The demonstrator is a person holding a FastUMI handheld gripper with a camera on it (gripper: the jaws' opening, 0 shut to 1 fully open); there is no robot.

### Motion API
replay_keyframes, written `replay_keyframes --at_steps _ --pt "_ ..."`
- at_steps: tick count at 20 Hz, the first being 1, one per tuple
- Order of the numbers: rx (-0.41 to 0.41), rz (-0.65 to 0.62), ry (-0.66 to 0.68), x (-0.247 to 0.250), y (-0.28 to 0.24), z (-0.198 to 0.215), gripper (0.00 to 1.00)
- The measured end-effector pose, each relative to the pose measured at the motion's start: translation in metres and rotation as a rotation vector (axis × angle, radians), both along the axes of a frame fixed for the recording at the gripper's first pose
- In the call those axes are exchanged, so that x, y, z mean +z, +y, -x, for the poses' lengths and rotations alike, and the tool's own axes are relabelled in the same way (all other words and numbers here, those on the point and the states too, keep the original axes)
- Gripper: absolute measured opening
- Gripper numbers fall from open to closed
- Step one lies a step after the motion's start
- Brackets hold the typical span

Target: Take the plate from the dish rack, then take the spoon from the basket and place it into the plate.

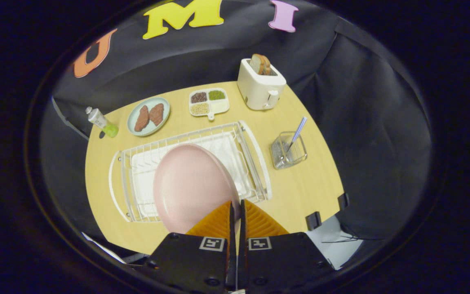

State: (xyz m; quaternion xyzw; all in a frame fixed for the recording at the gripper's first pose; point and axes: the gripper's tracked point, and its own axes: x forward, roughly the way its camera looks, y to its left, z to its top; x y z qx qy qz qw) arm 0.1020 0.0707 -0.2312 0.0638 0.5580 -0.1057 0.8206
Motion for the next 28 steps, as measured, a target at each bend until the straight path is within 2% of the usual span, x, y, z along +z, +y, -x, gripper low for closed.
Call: replay_keyframes --at_steps 4,6,14,20,25,28 --pt "0.027 -0.129 -0.005 -0.036 -0.025 0.034 0.08" --pt "0.035 -0.136 -0.005 -0.058 -0.041 0.047 0.08" --pt "0.162 -0.152 -0.004 -0.126 -0.078 0.077 0.07" --pt "0.142 -0.204 0.033 -0.186 -0.083 0.091 0.07" --pt "0.085 -0.242 0.055 -0.200 -0.087 0.086 0.07" --pt "0.107 -0.247 0.061 -0.196 -0.090 0.082 0.08"
